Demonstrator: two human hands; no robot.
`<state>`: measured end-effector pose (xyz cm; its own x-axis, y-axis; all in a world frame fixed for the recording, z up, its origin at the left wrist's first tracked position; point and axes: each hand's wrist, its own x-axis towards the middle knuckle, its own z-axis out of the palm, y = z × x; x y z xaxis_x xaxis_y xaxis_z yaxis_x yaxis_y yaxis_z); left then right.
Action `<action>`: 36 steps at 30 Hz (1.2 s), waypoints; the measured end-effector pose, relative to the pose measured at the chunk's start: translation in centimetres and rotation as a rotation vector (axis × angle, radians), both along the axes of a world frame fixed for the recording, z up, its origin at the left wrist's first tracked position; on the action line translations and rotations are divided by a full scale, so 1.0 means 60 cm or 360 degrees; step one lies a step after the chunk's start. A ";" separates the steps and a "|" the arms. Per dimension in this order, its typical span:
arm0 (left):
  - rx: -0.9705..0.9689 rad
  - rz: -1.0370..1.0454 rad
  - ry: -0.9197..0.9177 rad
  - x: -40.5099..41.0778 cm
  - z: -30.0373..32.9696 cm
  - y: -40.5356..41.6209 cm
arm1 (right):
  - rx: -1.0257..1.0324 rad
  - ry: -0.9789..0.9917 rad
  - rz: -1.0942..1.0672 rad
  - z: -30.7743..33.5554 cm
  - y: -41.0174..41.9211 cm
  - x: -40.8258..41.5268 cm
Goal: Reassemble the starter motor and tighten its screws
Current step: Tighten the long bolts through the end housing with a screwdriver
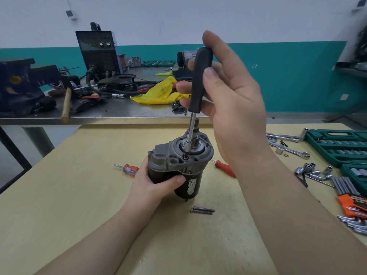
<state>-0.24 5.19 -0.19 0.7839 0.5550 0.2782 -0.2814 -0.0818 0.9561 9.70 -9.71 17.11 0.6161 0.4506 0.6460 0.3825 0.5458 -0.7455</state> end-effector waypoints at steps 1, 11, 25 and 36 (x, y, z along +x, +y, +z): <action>0.0002 0.0002 0.0002 0.000 0.000 0.001 | -0.0016 -0.0026 -0.0011 0.001 -0.002 0.000; 0.0027 0.0017 0.0007 -0.002 0.003 -0.003 | 0.0047 -0.0008 -0.0013 0.000 -0.002 0.003; 0.0016 0.0029 0.0018 -0.002 0.004 -0.002 | -0.0019 -0.0032 0.0082 0.003 -0.006 0.002; 0.0020 0.0036 0.0013 -0.002 0.003 -0.004 | 0.0018 -0.0041 0.0022 0.003 -0.005 0.001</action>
